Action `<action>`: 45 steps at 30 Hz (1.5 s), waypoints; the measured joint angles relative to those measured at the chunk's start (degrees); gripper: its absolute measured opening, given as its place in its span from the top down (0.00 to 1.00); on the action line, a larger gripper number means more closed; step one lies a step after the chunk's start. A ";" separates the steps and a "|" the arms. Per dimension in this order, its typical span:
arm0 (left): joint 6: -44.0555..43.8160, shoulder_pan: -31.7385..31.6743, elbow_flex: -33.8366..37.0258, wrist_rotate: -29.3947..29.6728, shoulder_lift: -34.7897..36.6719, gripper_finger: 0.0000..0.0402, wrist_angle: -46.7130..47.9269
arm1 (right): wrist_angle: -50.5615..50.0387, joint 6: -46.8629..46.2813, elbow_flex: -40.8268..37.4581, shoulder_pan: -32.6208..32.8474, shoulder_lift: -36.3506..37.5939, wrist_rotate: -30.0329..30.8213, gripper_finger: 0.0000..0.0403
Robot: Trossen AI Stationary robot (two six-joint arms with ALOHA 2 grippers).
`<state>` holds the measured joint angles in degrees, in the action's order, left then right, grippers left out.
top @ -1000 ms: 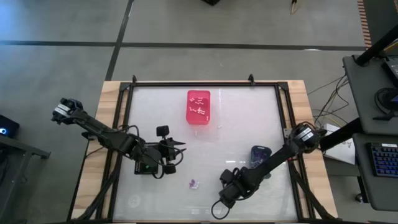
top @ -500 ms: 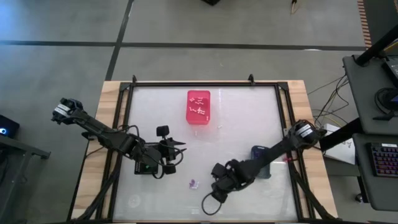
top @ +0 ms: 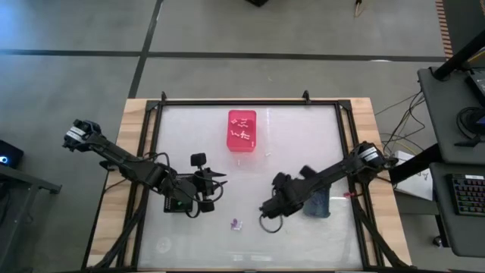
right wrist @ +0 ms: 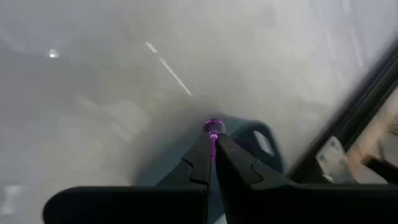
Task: Sort Halloween decoration
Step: Put the witch hat toy into the blue bin, then put the bone toy into the red bin
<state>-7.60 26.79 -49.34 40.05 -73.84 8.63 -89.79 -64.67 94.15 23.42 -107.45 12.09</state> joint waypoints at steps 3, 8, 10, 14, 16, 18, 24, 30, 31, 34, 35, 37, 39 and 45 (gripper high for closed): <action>0.02 -0.01 -0.01 0.00 0.00 0.80 0.06 | 1.74 -0.40 -2.73 0.27 2.76 -1.23 0.98; -0.14 -0.04 -0.02 -0.02 0.00 0.80 0.56 | -0.53 -3.53 -7.33 1.88 7.08 -2.03 0.98; -0.28 -0.04 -0.02 -0.02 0.00 0.80 0.92 | 1.49 -4.40 -10.70 2.58 10.20 -2.05 0.98; -0.42 -0.04 -0.02 -0.02 0.00 0.80 0.86 | 5.30 -6.80 -18.58 3.62 17.47 -2.24 0.98; -0.42 -0.04 -0.02 -0.02 0.00 0.80 0.85 | 9.39 -6.60 -23.15 3.72 20.86 -3.75 0.98; -0.42 -0.04 -0.02 -0.02 0.00 0.80 0.83 | 13.85 -5.35 -27.80 3.73 24.69 -5.33 0.98; -0.43 -0.04 -0.02 -0.04 0.00 0.80 0.59 | 26.45 -3.98 -40.22 3.72 33.09 -7.01 0.98; -0.43 -0.09 -0.02 -0.04 0.00 0.80 0.43 | 27.57 -7.89 -44.71 3.72 35.03 -6.32 0.95; -0.42 -0.10 -0.02 -0.04 0.00 0.80 0.43 | 27.74 -7.88 -44.75 3.72 35.03 -6.14 0.93; -0.42 -0.11 -0.02 -0.07 0.00 0.80 0.43 | 27.77 -7.83 -44.78 3.69 34.83 -5.91 0.88; -0.42 -0.11 -0.02 -0.07 0.00 0.80 0.42 | 27.72 -7.83 -44.65 3.69 34.70 -5.63 0.86; -0.42 -0.11 -0.02 -0.09 0.00 0.80 0.41 | 27.73 -7.96 -44.01 3.69 34.66 -5.11 0.83; -0.42 -0.11 -0.02 -0.13 0.00 0.80 0.39 | 27.69 -8.28 -42.83 3.69 34.66 -4.59 0.79; -0.44 -0.15 -0.02 -1.06 0.00 0.80 0.11 | 29.92 -9.12 -36.60 3.70 34.57 -4.39 0.73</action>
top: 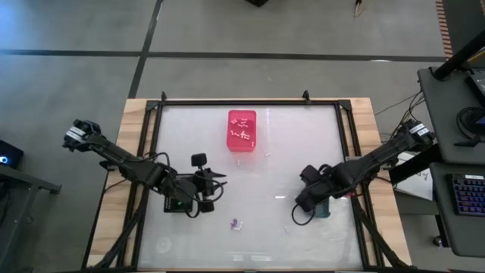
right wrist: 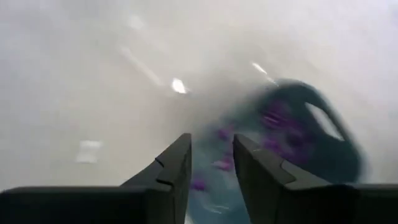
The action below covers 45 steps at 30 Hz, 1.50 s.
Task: Sort Halloween decoration
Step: Put the bone toy into the red bin
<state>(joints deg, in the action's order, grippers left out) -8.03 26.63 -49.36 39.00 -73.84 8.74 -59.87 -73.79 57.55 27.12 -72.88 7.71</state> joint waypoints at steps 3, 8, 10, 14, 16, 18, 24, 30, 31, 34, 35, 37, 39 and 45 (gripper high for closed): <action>-0.01 0.00 0.00 -1.88 0.00 0.80 -0.69 | 5.86 2.92 2.64 0.15 -0.01 2.11 0.72; 0.00 0.00 0.00 -2.11 0.00 0.80 -1.03 | 19.45 10.25 6.58 0.26 -2.73 3.23 0.72; 0.00 0.00 0.00 -2.11 0.00 0.80 -1.17 | 22.06 12.40 9.29 0.26 -5.50 2.91 0.72; 0.00 0.00 0.00 -2.11 0.00 0.80 -1.16 | 20.80 15.70 15.85 0.26 -13.12 0.60 0.71; 0.00 0.00 0.00 -2.11 0.00 0.80 -1.15 | 19.12 16.56 19.52 0.26 -17.43 -1.71 0.71; 0.00 0.00 0.00 -2.11 0.00 0.80 -1.11 | 16.24 16.80 23.50 0.26 -21.77 -3.23 0.70; 0.00 0.00 0.00 -2.11 0.00 0.80 -1.08 | -0.26 13.74 34.57 0.57 -33.64 -7.06 0.68; 0.17 0.00 0.00 -2.12 0.00 0.80 -0.89 | -7.45 12.26 39.90 2.06 -40.69 -9.15 0.66; 0.21 0.00 0.00 -2.11 0.00 0.80 -0.81 | -7.40 12.16 40.32 2.35 -41.43 -9.75 0.66; 0.46 0.00 0.00 -2.11 0.00 0.80 -0.79 | -7.20 11.36 40.91 3.30 -43.01 -11.15 0.65; 0.44 0.00 0.00 -2.11 0.00 0.80 -0.80 | -7.21 10.77 40.85 3.56 -43.44 -11.45 0.64; 0.45 0.00 0.00 -2.11 0.00 0.80 -0.84 | -7.09 9.80 40.07 4.17 -43.60 -12.33 0.64; 0.44 0.00 0.00 -2.12 0.00 0.80 -0.90 | -7.18 8.54 39.22 4.74 -43.60 -12.47 0.63; 0.45 0.00 0.00 -2.13 0.00 0.80 -0.99 | -6.50 6.60 38.16 6.09 -43.60 -12.62 0.64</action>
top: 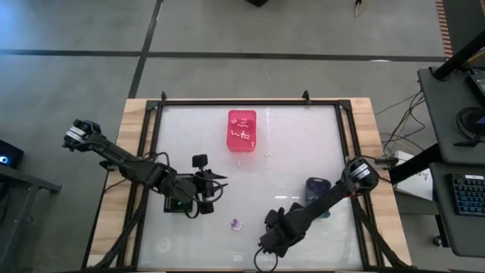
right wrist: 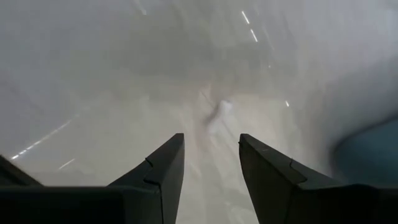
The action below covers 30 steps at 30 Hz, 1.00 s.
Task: Sort Halloween decoration
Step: Put the bone toy into the red bin
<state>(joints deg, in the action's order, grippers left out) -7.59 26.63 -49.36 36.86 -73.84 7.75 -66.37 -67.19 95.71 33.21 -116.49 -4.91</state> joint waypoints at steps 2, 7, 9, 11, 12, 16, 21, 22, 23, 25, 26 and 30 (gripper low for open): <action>-0.01 0.00 0.00 0.00 0.00 0.80 -0.01 | 0.15 -0.42 -0.41 0.07 0.00 0.24 0.64; -0.01 0.00 0.00 0.00 0.00 0.80 0.00 | 2.14 -0.42 -2.33 0.05 0.00 0.42 0.64; -0.01 0.00 0.00 0.00 0.00 0.80 -0.02 | 3.20 -0.42 -3.49 0.05 0.00 0.41 0.65; -0.01 0.00 0.00 0.00 0.00 0.80 -0.02 | 4.03 -0.42 -4.47 0.03 0.00 0.42 0.66; -0.01 0.00 0.00 0.00 0.00 0.80 -0.02 | 4.19 -0.42 -4.82 0.03 0.00 0.40 0.66; -0.01 0.00 0.00 0.00 0.00 0.80 -0.02 | 5.20 -0.37 -6.02 0.03 0.00 0.98 0.68; -0.01 0.00 0.00 0.00 0.00 0.80 0.00 | 10.79 0.44 -8.67 0.03 0.20 0.97 0.74; -0.01 0.00 0.00 0.01 0.00 0.80 -0.04 | 11.29 0.52 -8.86 0.03 0.22 0.97 0.76; -0.01 0.00 0.00 0.01 0.00 0.80 -0.03 | 11.59 0.51 -9.02 0.05 0.24 0.99 0.78; -0.01 0.01 0.00 0.02 0.00 0.80 -0.04 | 11.90 0.47 -9.21 0.03 0.28 0.94 0.83; 0.00 0.00 0.00 0.02 0.00 0.80 -0.04 | 12.04 0.47 -9.21 0.03 0.28 1.01 0.86; 0.00 0.01 0.00 0.02 0.00 0.80 -0.05 | 12.27 0.87 -9.21 0.03 0.28 1.29 0.96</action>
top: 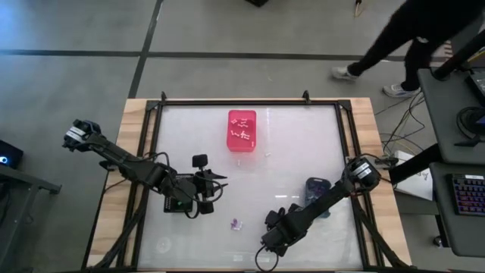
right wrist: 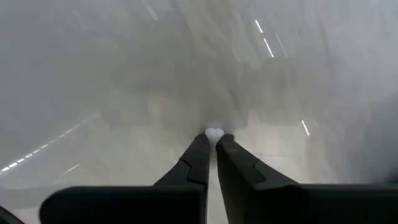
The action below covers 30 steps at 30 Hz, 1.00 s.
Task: Sort Halloween decoration
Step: Put the bone toy into the red bin
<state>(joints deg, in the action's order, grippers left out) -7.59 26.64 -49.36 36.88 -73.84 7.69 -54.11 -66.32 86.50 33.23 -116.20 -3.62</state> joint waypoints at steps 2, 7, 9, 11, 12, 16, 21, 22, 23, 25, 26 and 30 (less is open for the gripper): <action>-0.01 0.00 0.00 0.00 0.00 0.80 -0.01 | -0.10 0.34 0.04 -0.11 0.00 0.04 0.97; 0.01 0.01 0.00 0.00 0.00 0.80 -0.01 | -0.58 1.79 0.35 -0.26 0.95 1.07 0.97; -0.01 0.01 0.00 0.00 0.00 0.80 -0.04 | -0.61 1.88 0.35 -0.39 2.17 4.35 0.97; -0.01 -0.01 0.00 0.00 0.00 0.80 -0.10 | -0.44 2.54 0.35 -0.50 4.12 8.01 0.97; -0.01 0.00 0.00 0.00 0.00 0.80 -0.14 | -0.39 2.98 0.39 -0.50 5.31 9.54 0.97; 0.00 0.01 0.00 0.00 0.00 0.80 -0.45 | -0.17 6.39 0.39 -0.83 9.01 17.17 0.97; -0.01 0.01 0.00 0.00 0.00 0.80 -0.63 | 1.59 14.94 0.42 -2.92 13.78 27.39 0.97; -0.01 0.01 0.00 0.00 0.00 0.80 -0.67 | 2.31 17.02 0.31 -3.52 14.49 28.86 0.97; -0.01 0.01 0.00 0.00 0.00 0.80 -0.71 | 3.32 19.41 0.15 -4.14 15.13 30.02 0.97; 0.00 0.01 0.00 0.00 0.00 0.80 -0.67 | 5.88 24.57 -0.63 -5.59 16.62 31.24 0.97; -0.01 0.01 0.00 0.00 0.00 0.80 -0.62 | 7.88 27.28 -1.23 -6.43 17.38 31.29 0.97; 0.01 0.05 0.20 0.00 0.00 0.80 -0.51 | 18.04 37.93 -6.00 -10.04 20.66 31.69 0.97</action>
<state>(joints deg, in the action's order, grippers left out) -7.57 26.69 -49.16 36.88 -73.84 7.18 -36.06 -28.39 80.50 23.20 -95.54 28.08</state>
